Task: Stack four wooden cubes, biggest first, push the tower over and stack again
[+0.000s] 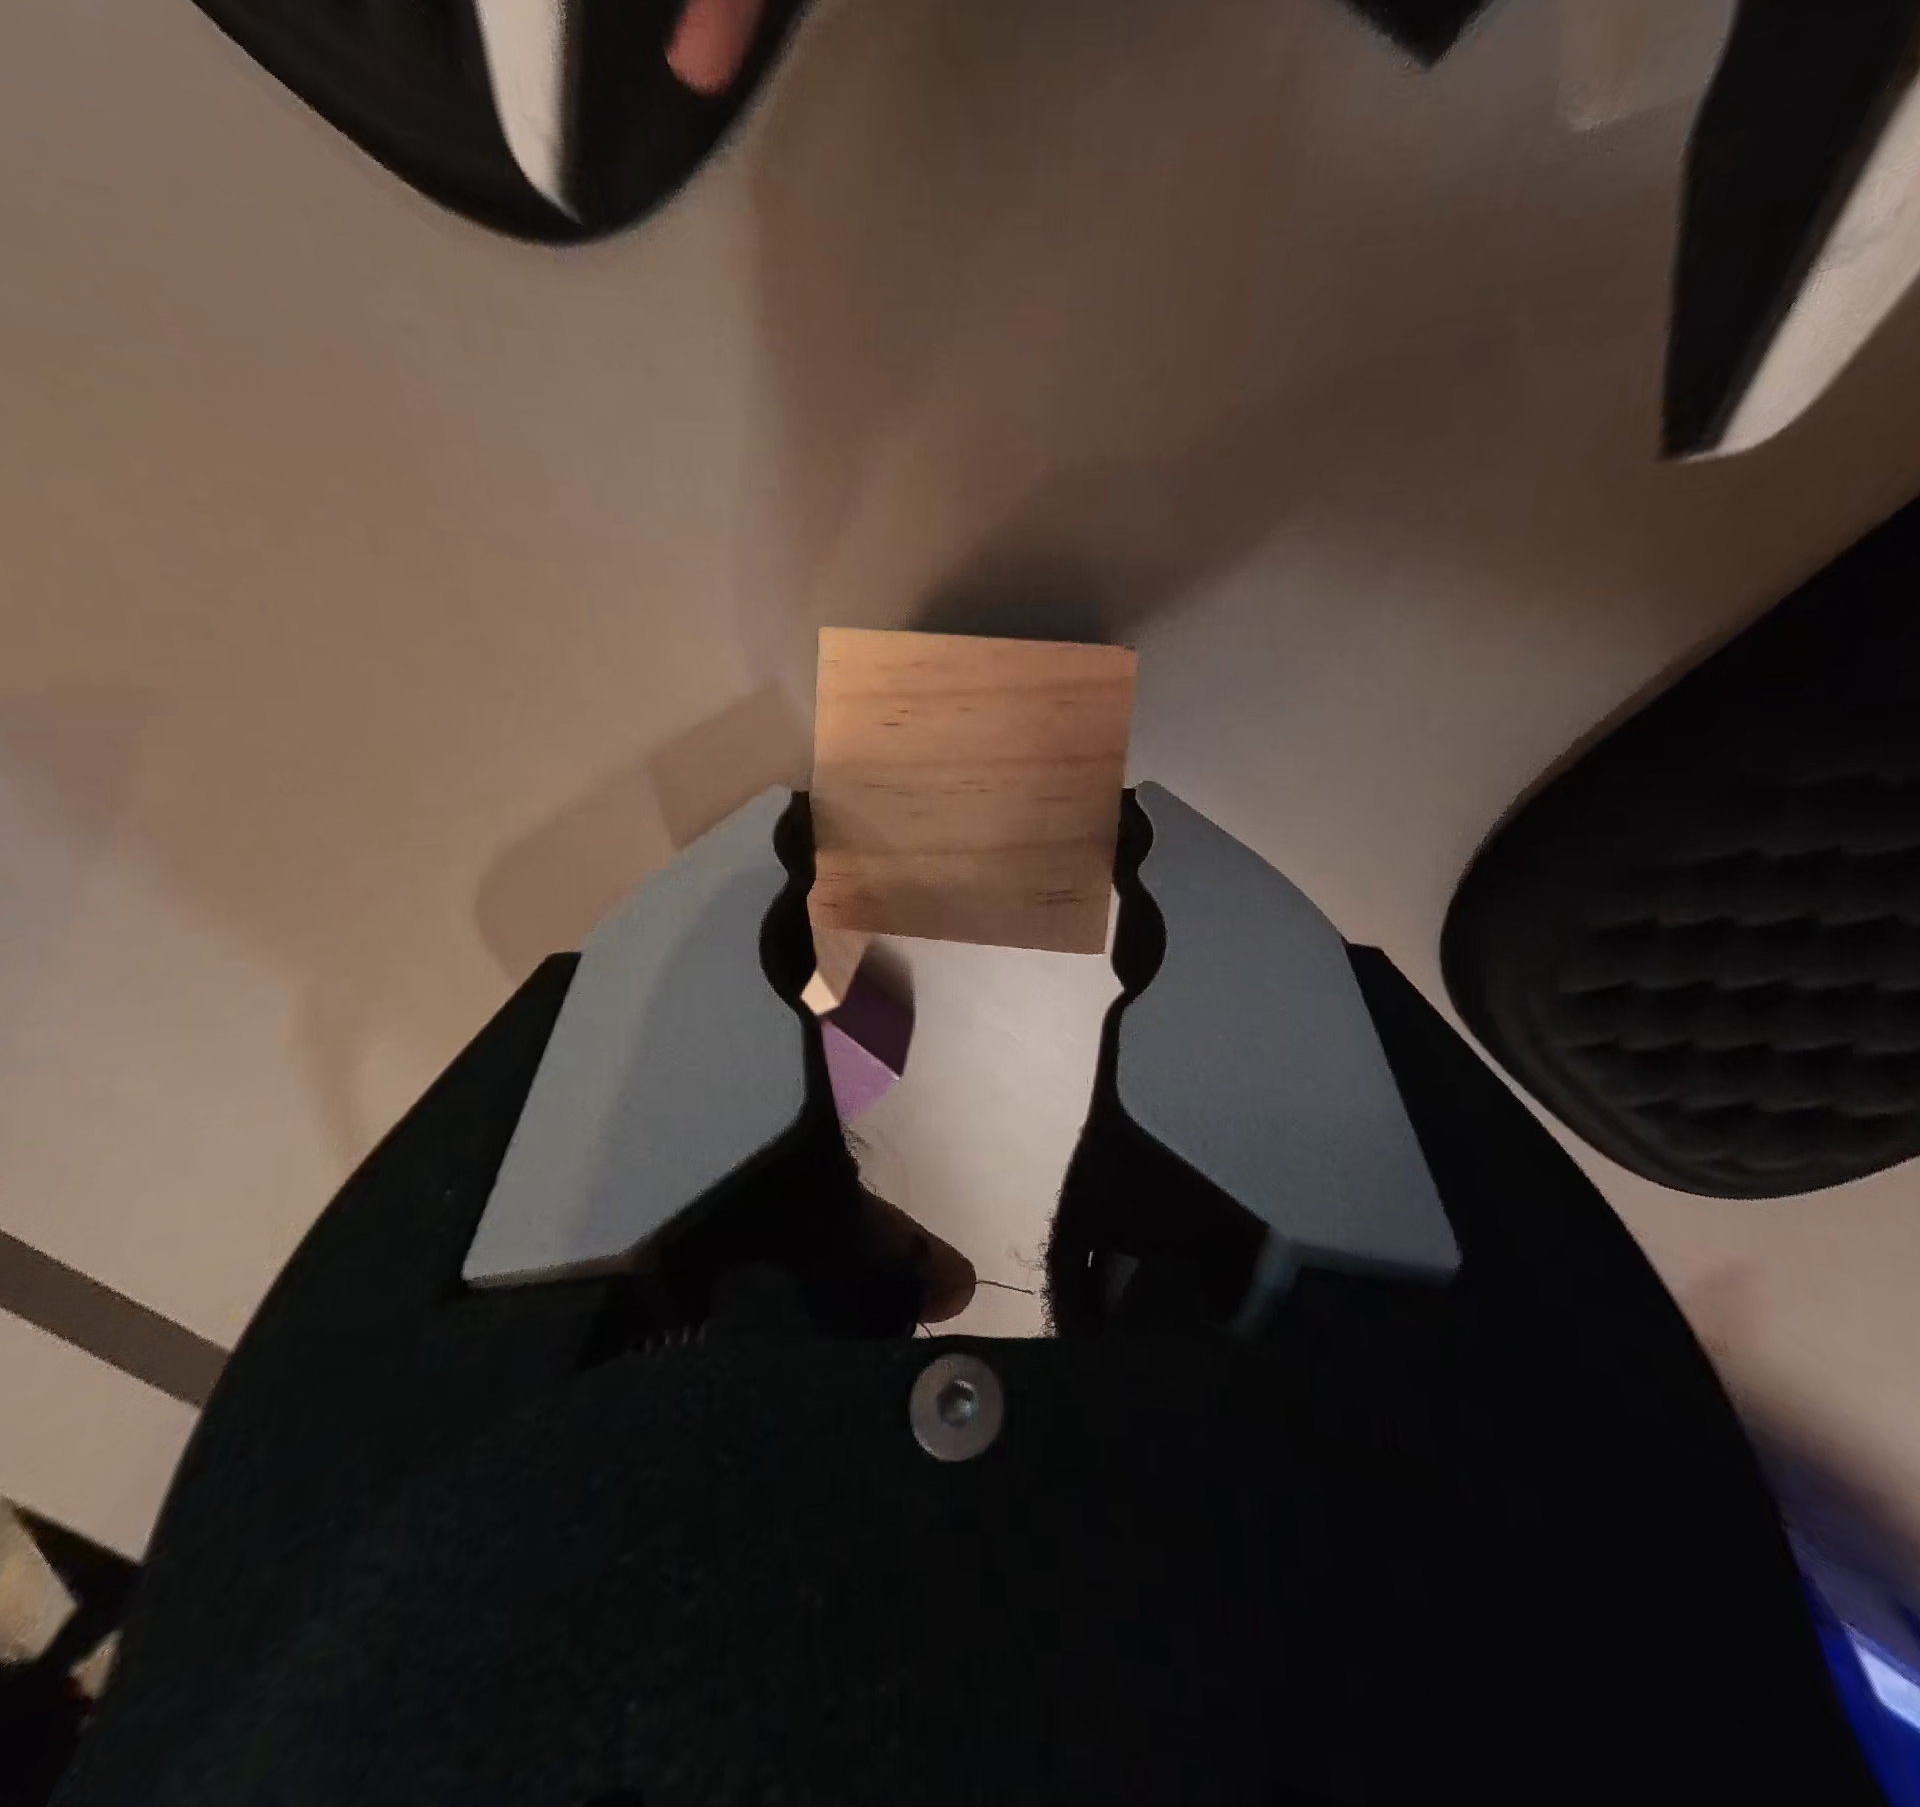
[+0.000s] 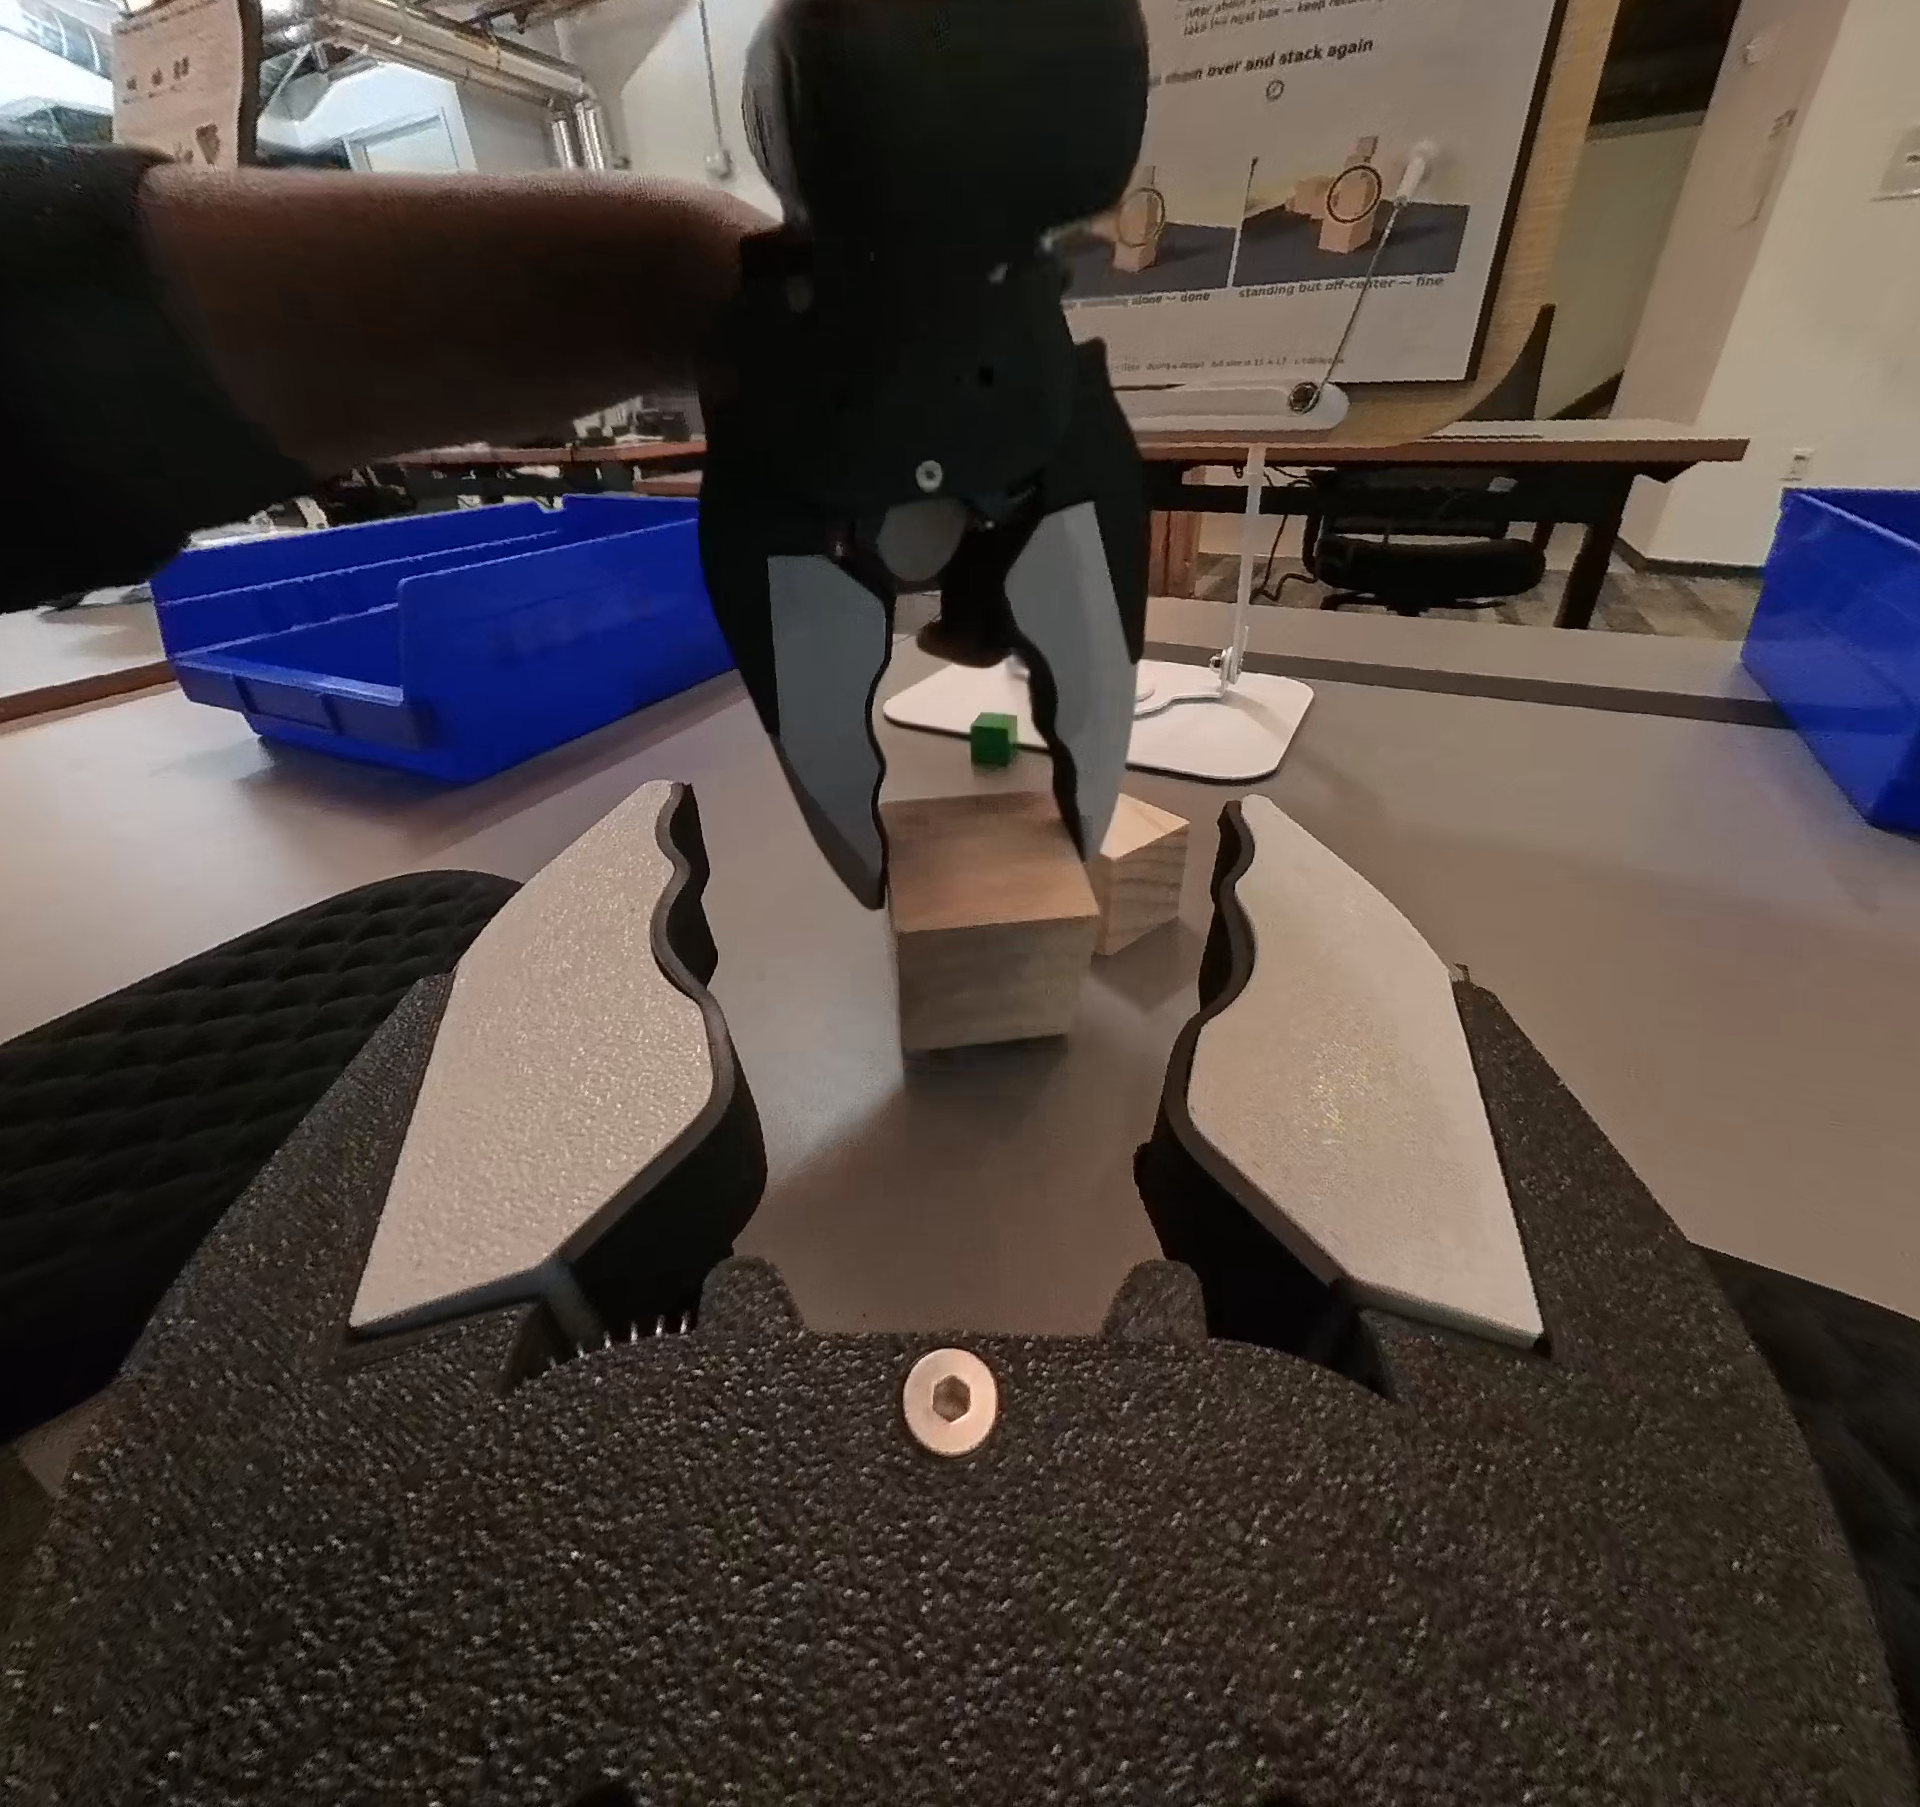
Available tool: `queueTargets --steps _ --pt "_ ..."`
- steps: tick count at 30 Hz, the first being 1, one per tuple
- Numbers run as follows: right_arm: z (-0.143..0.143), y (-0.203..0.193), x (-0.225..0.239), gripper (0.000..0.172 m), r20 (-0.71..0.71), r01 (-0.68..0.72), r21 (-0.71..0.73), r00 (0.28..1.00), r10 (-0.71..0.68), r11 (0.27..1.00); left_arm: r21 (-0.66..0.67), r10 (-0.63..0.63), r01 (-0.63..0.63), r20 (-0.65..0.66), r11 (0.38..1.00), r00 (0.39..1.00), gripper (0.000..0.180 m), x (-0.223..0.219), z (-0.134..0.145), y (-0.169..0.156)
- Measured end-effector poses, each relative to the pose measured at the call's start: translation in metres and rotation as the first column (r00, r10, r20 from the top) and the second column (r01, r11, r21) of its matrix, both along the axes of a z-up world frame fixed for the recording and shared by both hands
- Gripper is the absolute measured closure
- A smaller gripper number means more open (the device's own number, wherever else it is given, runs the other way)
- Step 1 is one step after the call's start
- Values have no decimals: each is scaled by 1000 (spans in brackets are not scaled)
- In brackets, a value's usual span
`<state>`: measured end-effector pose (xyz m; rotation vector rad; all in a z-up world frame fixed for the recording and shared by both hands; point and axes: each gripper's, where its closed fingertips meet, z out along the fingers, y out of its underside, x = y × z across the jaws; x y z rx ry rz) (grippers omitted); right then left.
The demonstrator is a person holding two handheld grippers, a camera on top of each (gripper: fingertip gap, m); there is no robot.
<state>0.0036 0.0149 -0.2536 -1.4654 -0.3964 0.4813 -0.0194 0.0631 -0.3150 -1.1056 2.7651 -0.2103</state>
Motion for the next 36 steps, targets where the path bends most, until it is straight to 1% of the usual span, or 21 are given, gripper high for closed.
queueTargets --steps 3,7,10,13,16,18,20,23,25,27,28,29,30,31,33,36 --pt "-1 0 -1 78 12 -1 -1 1000 1 1000 -18 -42 42 26 999 999 125 8 8 -8" --pt "-1 1 -2 76 14 -3 -5 1000 3 1000 -71 -108 112 57 991 993 125 14 2 -27" --pt "-1 0 -2 77 15 -4 -2 1000 4 1000 -87 -122 131 97 988 988 125 19 -1 -34" --pt "-1 0 -2 77 17 -3 -3 1000 3 1000 -61 -116 121 84 991 990 125 17 -9 -30" --pt "-1 1 -1 77 13 -3 -5 1000 3 1000 -111 -61 69 75 991 995 124 15 -10 -31" --pt "-1 1 -1 77 11 -3 -4 1000 3 1000 -177 -23 40 100 983 995 118 16 3 -35" --pt "0 0 -1 77 7 -3 -1 1000 3 1000 -223 15 12 117 975 993 116 15 21 -33" --pt "-1 1 -1 77 9 -3 -2 1000 3 1000 -195 78 -47 157 980 984 119 16 44 -9" --pt "-1 1 -1 78 11 -3 -4 1000 3 1000 -159 134 -107 166 981 977 122 17 48 13" --pt "-1 1 -1 78 11 -4 -6 1000 4 1000 -107 215 -201 144 974 966 124 19 42 37" --pt "-1 1 -1 78 9 -4 -7 1000 4 1000 -90 273 -263 128 961 953 124 20 37 46" --pt "-1 1 -1 78 7 -3 -8 1000 3 1000 -75 349 -343 103 937 931 124 21 32 56" --pt "-1 2 0 77 4 0 -9 1000 0 1000 -65 428 -424 68 903 901 118 20 27 63" --pt "-1 2 0 77 1 2 -8 1000 -2 1000 -75 483 -480 23 874 876 116 17 22 64" --pt "-1 1 0 77 1 1 -6 1000 -1 1000 -67 521 -520 2 851 853 115 17 14 65" --pt "-1 1 0 78 2 -1 -5 1000 1 1000 -9 512 -512 4 859 859 113 15 5 68"
